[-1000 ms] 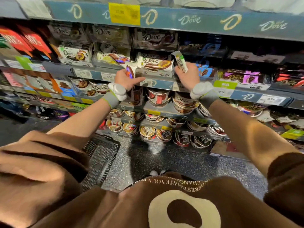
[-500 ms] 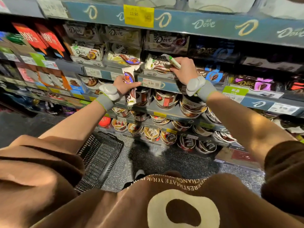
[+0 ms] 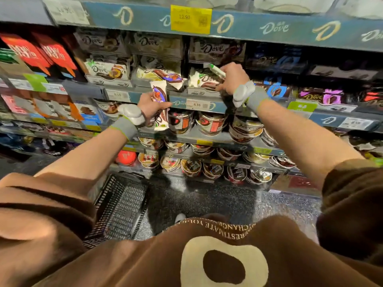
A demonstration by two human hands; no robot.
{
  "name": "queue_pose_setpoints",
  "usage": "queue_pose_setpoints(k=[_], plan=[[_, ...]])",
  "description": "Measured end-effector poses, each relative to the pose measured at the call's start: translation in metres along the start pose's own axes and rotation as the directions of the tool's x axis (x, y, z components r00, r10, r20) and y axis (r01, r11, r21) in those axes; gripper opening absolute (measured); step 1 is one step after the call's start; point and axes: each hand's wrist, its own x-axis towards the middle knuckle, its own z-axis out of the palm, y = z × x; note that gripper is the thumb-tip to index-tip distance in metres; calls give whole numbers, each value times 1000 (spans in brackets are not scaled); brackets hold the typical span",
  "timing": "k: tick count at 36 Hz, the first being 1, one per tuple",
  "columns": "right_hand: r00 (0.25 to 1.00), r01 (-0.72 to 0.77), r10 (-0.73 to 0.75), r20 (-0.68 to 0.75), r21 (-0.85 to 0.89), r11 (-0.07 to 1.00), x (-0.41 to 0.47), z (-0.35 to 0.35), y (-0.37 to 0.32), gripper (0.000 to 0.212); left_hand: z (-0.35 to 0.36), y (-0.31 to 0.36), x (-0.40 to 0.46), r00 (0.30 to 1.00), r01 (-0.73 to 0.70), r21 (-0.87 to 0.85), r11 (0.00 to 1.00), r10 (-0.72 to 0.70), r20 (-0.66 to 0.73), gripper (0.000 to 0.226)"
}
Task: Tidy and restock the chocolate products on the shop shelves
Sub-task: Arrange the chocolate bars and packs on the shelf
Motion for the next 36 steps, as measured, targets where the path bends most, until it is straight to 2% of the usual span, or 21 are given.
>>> queue_pose_setpoints(k=[3,8,10,19,23,26,27,29,30,32,34,36], plan=[[999,-38,39,7,-17,999,-1,-5,-5,54,-5,-1,3,1000,-11,8,1000,10,16,21],[999,-47,46,-9,-50,998,-1,-7,-9,51,-8,0,1,997,-43,-5,999,44,57,24],[999,-44,43,-15,-50,998,-2,-7,-9,47,-9,0,1,995,-40,2,999,40,91,17],[985,-27,48,-166,131,991,-13,-12,8,37,-6,3,6,995,-26,-15,1000,27,93,14],[955,-12,89,-282,264,964,-24,-8,25,33,-7,2,11,996,-21,16,1000,19,93,43],[945,2,138,-296,426,905,-36,-5,34,37,-4,-11,28,992,-52,40,998,47,121,70],[944,12,143,-298,464,886,-41,-4,35,34,-1,-13,33,991,-54,39,998,49,126,68],[946,6,187,-266,589,808,-50,-1,36,21,6,-2,21,994,-27,36,999,23,107,49],[945,-14,232,-231,680,733,-53,1,37,8,11,7,10,995,-13,34,999,9,99,48],[923,-78,352,-155,821,565,-58,5,41,13,18,11,8,996,-25,36,999,22,85,45],[903,-120,425,-66,910,397,-64,8,47,7,22,10,9,996,-47,79,996,41,78,21],[900,-159,433,42,959,237,-66,12,57,21,24,9,8,996,-54,115,992,45,79,23]])
